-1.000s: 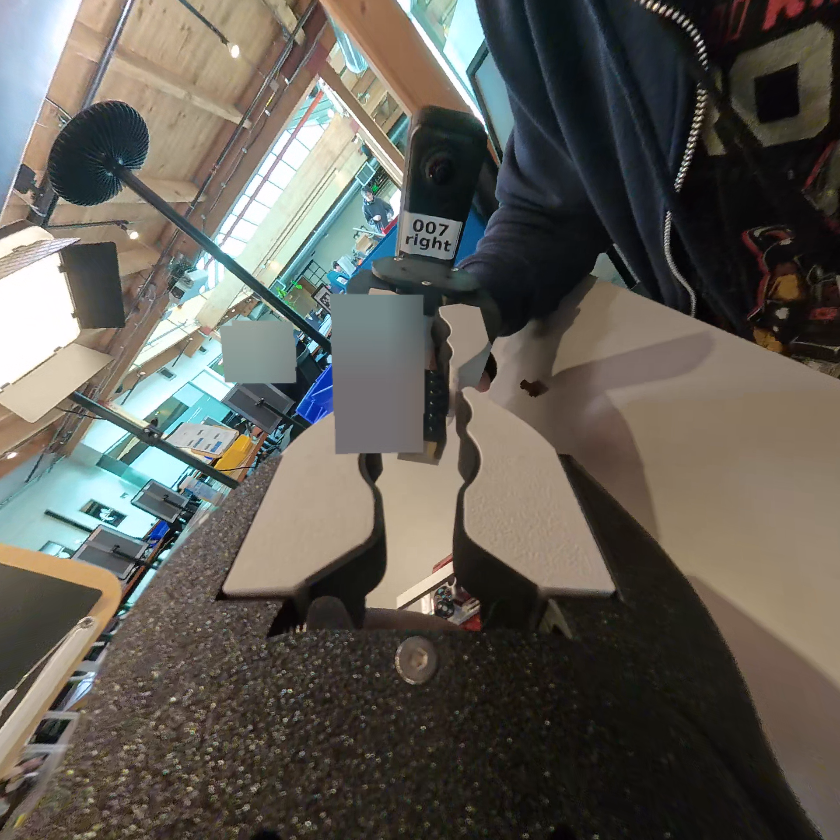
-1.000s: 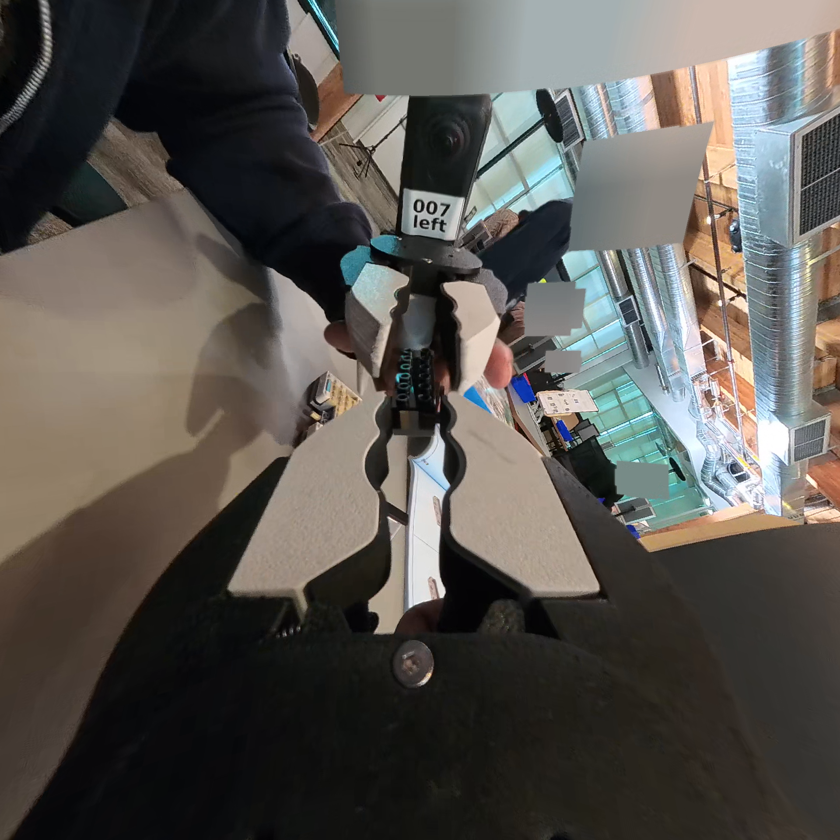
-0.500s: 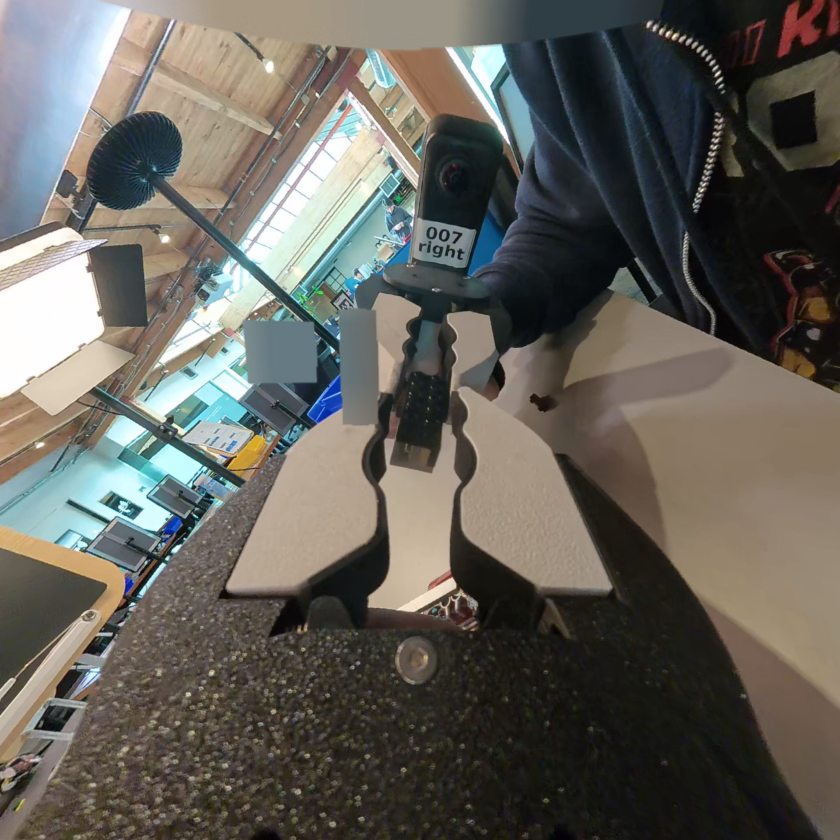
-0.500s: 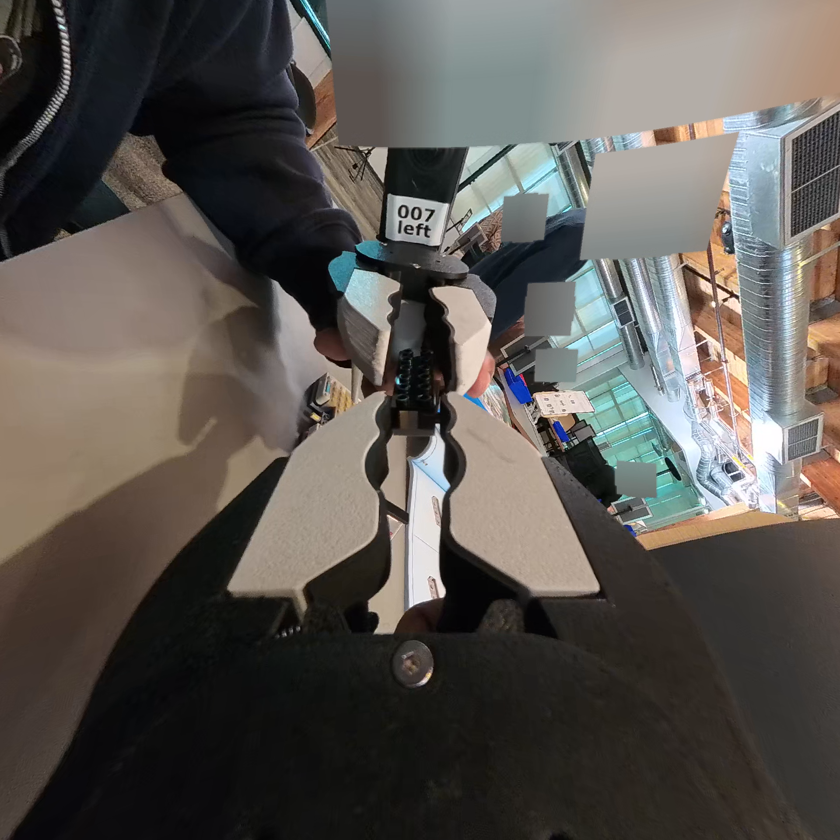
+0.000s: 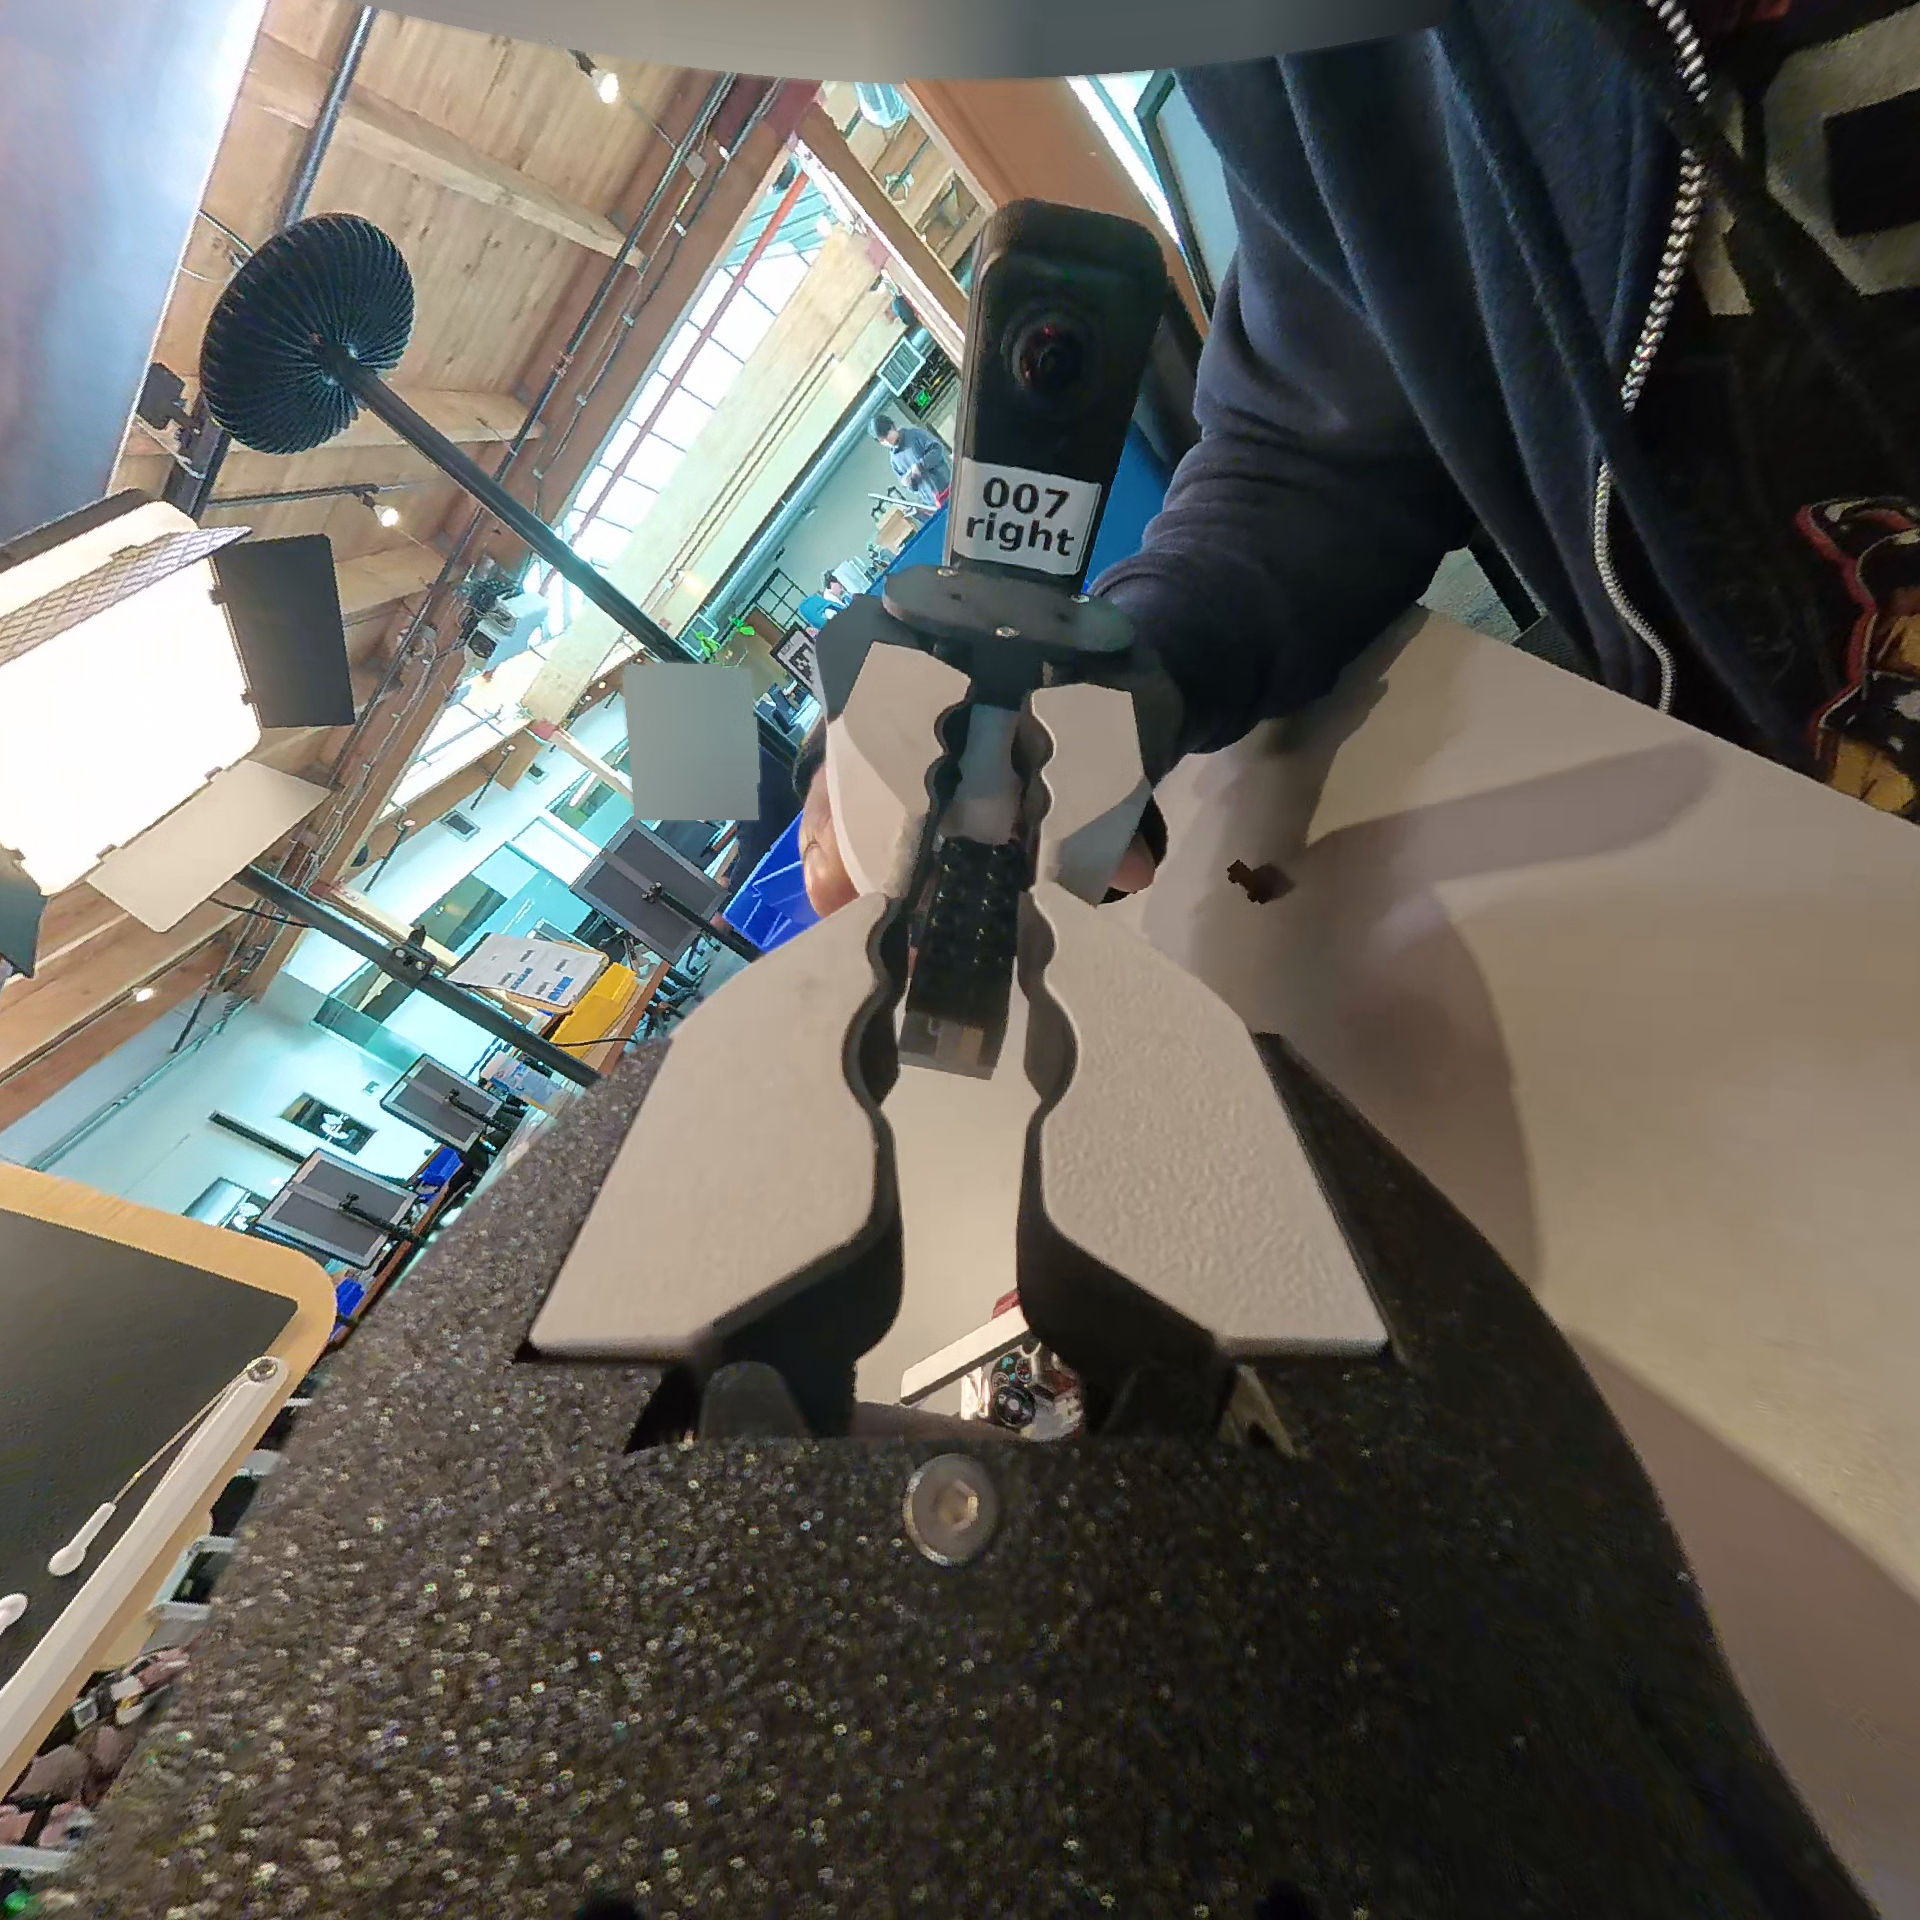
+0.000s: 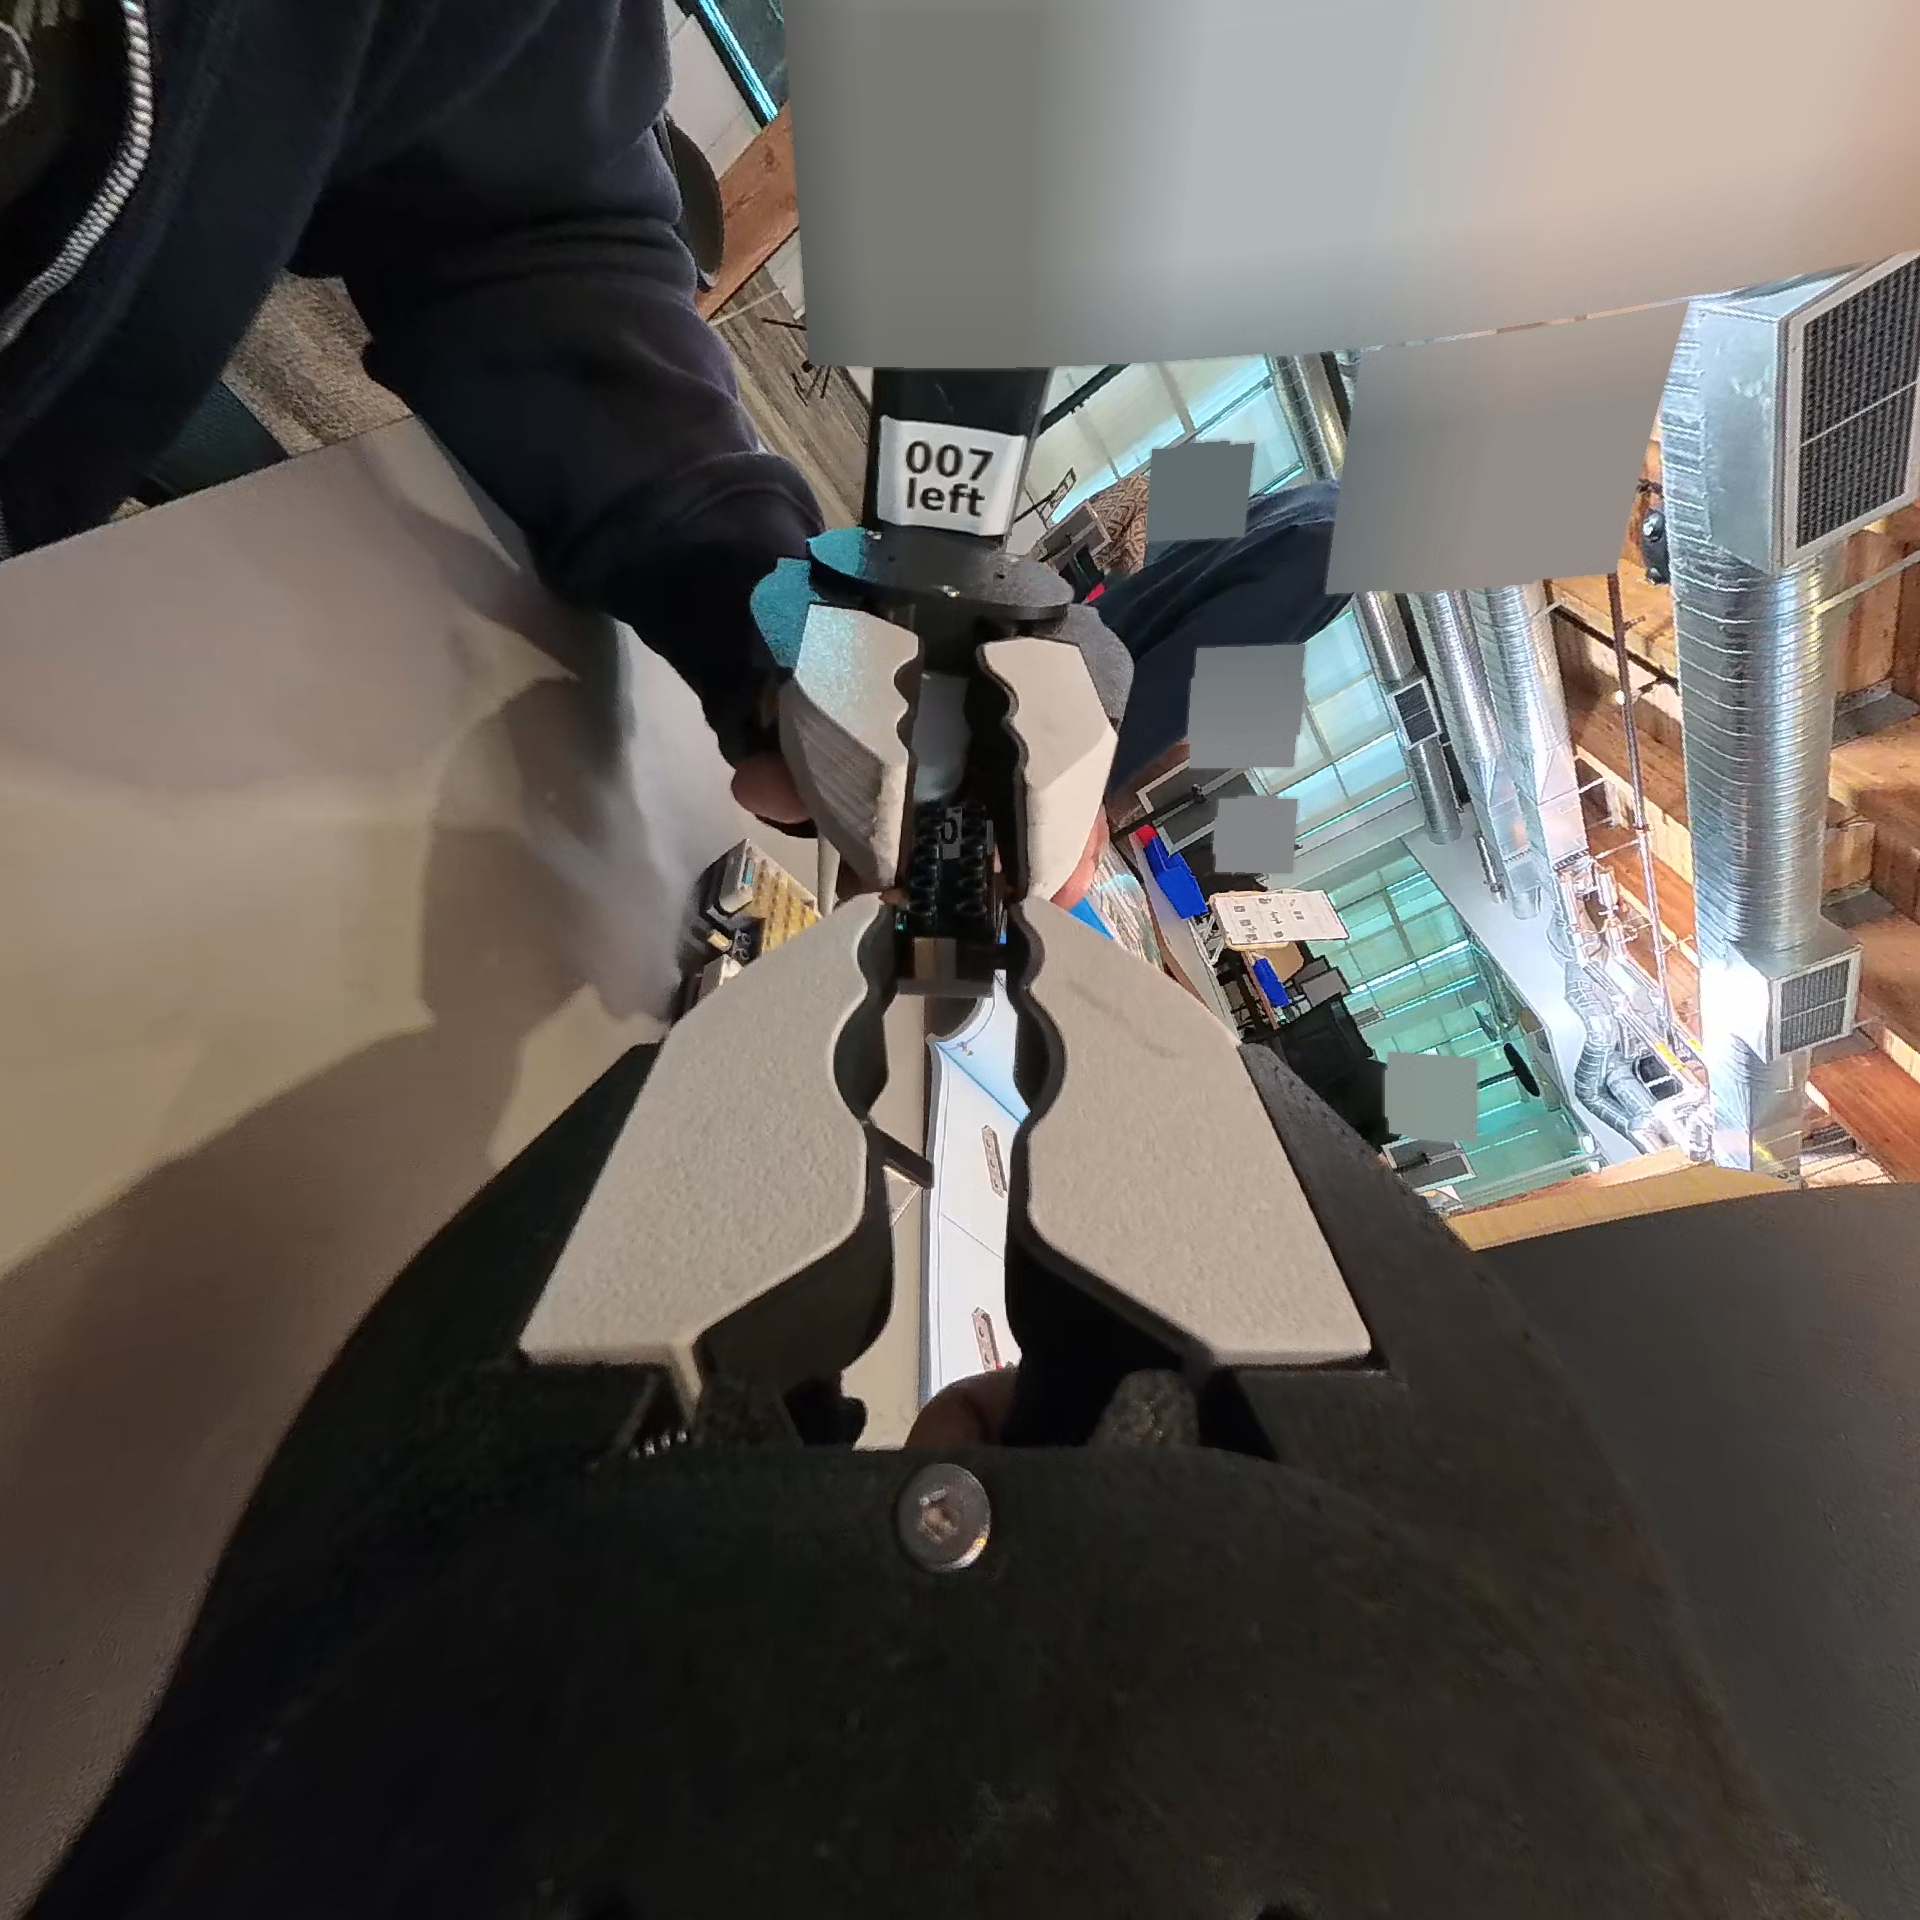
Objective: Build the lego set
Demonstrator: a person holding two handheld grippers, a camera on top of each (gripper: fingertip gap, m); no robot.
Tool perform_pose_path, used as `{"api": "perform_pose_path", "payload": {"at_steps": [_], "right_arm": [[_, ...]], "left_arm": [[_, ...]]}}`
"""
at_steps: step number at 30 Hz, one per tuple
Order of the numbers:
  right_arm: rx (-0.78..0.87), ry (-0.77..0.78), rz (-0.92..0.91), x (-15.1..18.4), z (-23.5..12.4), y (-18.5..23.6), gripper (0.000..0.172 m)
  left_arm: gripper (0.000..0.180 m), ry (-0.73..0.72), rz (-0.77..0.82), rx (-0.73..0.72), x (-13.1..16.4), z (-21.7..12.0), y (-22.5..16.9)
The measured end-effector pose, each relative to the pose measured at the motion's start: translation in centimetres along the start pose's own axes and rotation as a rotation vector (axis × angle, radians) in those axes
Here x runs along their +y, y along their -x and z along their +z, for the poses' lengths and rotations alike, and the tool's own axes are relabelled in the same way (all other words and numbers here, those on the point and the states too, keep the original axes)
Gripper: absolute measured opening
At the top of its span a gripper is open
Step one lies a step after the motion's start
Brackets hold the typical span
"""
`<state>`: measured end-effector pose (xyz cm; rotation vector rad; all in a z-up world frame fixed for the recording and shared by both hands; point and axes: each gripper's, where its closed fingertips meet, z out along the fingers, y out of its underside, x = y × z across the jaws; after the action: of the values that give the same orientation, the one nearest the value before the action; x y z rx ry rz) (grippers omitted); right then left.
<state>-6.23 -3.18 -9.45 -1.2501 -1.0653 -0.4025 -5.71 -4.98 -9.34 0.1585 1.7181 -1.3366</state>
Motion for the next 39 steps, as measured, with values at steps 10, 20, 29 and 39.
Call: {"api": "perform_pose_path", "payload": {"at_steps": [10,20,29,39], "right_arm": [[-0.011,-0.002,-0.026,-0.1,0.0,0.3,0.020],[0.030,0.043,-0.078,0.5,0.0,-0.2,0.019],[0.113,0.124,-0.267,1.8,-0.4,-0.7,0.020],[0.143,0.143,-0.303,2.4,-0.5,-1.0,0.020]], "left_arm": [[0.019,0.003,-0.054,0.043,0.1,0.0,-0.4],[0.020,0.006,-0.062,-0.006,0.3,0.1,0.2],[0.043,0.028,-0.660,-0.019,2.0,-0.6,2.4],[0.021,0.025,-1.008,0.064,2.5,0.3,1.4]]}}
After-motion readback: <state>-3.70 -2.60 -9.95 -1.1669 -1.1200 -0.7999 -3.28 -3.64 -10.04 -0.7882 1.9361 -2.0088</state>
